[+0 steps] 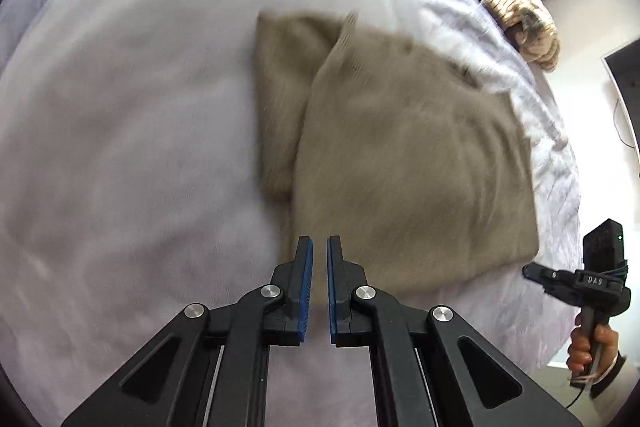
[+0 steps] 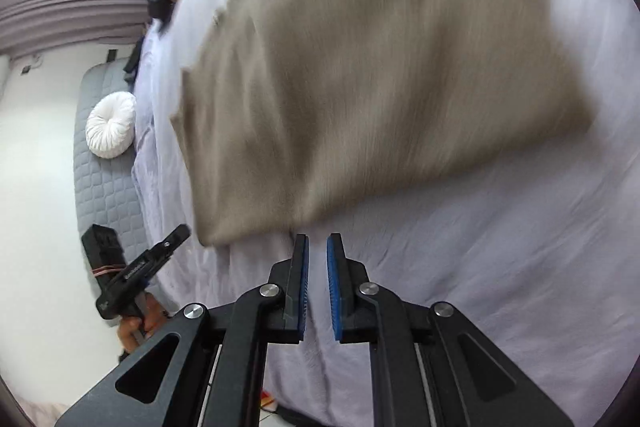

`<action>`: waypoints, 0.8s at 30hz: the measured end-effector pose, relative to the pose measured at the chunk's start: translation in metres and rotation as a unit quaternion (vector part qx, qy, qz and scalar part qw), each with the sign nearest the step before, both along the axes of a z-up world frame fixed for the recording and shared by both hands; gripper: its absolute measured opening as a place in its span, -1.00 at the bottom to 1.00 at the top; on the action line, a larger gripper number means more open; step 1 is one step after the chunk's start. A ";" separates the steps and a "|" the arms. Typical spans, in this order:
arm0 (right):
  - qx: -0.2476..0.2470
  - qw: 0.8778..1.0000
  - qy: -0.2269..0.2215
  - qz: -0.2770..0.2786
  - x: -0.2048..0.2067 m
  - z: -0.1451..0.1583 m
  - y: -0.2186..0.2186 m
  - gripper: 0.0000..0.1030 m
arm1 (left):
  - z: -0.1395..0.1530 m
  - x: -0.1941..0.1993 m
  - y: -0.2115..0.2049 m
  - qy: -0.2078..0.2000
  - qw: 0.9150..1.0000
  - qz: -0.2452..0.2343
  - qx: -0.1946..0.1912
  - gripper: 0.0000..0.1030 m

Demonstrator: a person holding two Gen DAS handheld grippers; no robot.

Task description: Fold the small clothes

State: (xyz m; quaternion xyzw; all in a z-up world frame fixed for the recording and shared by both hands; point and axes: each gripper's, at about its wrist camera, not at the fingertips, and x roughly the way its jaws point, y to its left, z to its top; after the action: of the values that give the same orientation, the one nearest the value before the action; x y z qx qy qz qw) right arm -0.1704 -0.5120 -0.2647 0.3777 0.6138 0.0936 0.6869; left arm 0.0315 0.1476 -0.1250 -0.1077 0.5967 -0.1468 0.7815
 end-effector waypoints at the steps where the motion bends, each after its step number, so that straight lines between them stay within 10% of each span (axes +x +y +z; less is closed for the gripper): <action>1: -0.015 1.000 -0.010 -0.007 0.003 0.006 -0.012 -0.76 | 0.006 0.007 -0.003 -0.009 1.000 -0.001 -0.006 -0.88; 4: -0.059 0.997 -0.039 -0.039 0.035 0.019 -0.041 -0.76 | 0.020 0.030 -0.016 -0.036 0.999 0.000 0.001 -0.88; 8: -0.136 0.988 -0.062 -0.041 0.063 0.028 -0.058 0.29 | 0.021 0.060 -0.033 -0.049 0.999 0.006 0.015 -0.88; 10: -0.142 0.987 -0.069 -0.031 0.083 0.027 -0.066 0.29 | 0.014 0.074 -0.040 -0.051 0.998 0.006 0.026 -0.88; 16: -0.191 0.978 -0.089 -0.004 0.140 0.026 -0.054 -0.12 | -0.007 0.114 -0.069 -0.061 0.996 0.024 0.061 -0.88; 19: -0.217 0.972 -0.087 0.036 0.149 0.021 -0.048 -0.70 | -0.020 0.129 -0.076 -0.059 0.995 0.029 0.080 -0.88; 24: -0.272 0.959 -0.054 0.058 0.161 -0.007 -0.047 -0.82 | -0.057 0.144 -0.064 -0.032 0.995 0.044 0.088 -0.88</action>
State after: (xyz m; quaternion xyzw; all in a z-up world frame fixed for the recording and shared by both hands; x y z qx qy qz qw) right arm -0.0095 -0.5593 -0.2712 0.1343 0.5988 -0.0167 0.7894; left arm 0.1757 0.0832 -0.1817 -0.0600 0.5767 -0.0630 0.8123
